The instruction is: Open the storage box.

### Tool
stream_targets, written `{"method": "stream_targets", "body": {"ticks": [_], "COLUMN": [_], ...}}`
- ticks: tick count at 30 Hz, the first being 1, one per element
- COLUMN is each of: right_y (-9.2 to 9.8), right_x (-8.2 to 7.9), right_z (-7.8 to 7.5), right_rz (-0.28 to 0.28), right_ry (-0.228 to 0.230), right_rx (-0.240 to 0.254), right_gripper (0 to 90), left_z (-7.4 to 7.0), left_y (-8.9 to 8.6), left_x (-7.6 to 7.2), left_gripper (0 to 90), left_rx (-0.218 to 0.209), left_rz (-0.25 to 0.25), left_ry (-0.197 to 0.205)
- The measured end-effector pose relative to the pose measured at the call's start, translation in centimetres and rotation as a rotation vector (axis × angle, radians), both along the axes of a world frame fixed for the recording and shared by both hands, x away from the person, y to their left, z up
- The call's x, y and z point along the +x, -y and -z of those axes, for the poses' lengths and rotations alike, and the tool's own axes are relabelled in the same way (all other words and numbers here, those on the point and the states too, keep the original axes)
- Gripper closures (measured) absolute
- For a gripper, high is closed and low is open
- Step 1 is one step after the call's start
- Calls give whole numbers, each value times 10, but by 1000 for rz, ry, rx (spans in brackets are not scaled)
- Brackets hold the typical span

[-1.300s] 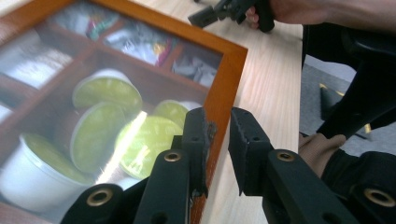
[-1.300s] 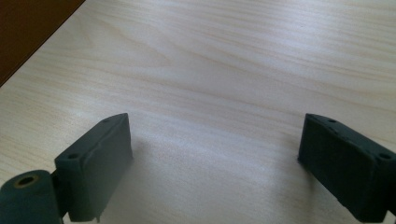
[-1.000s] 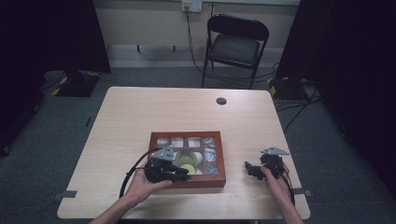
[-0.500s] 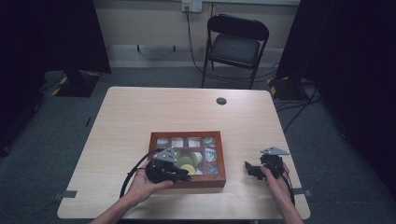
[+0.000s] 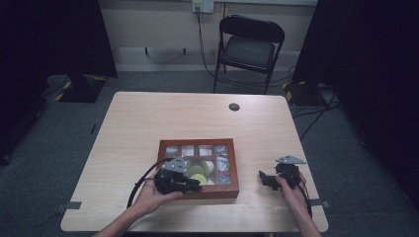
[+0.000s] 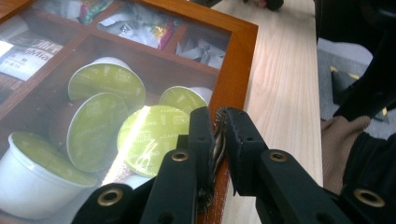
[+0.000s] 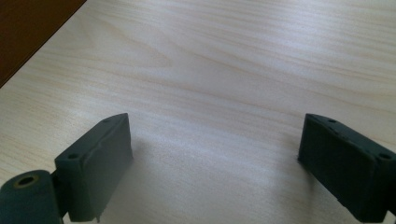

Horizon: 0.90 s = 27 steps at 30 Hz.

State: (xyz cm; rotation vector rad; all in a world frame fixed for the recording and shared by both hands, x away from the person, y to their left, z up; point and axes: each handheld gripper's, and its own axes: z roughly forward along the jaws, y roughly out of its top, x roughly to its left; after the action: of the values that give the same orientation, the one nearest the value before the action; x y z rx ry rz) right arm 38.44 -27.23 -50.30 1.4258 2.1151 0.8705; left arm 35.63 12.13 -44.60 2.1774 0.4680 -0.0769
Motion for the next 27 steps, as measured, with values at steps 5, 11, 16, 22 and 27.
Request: {"method": "stream_targets", "body": {"ticks": [5,11,16,22,27], "right_y": [0,0,0,0,0], "right_x": [0,0,0,0,0], "right_z": [0,0,0,0,0], "right_rz": [0,0,0,0,0], "right_ry": [0,0,0,0,-1], "right_rx": [0,0,0,0,0], "right_gripper": [89,89,89,89,89], "left_z": [-1,-2,-5,-8,-14], "left_y": [0,0,0,-1,-3], "left_x": [3,5,7,10,12], "left_gripper": [815,816,815,816,815], "left_rx": [-7,2,-19,-22,-36], "left_rz": [-5,1,-22,-24,-26], "left_ry": [-41,-47,-92,-116,-134]}}
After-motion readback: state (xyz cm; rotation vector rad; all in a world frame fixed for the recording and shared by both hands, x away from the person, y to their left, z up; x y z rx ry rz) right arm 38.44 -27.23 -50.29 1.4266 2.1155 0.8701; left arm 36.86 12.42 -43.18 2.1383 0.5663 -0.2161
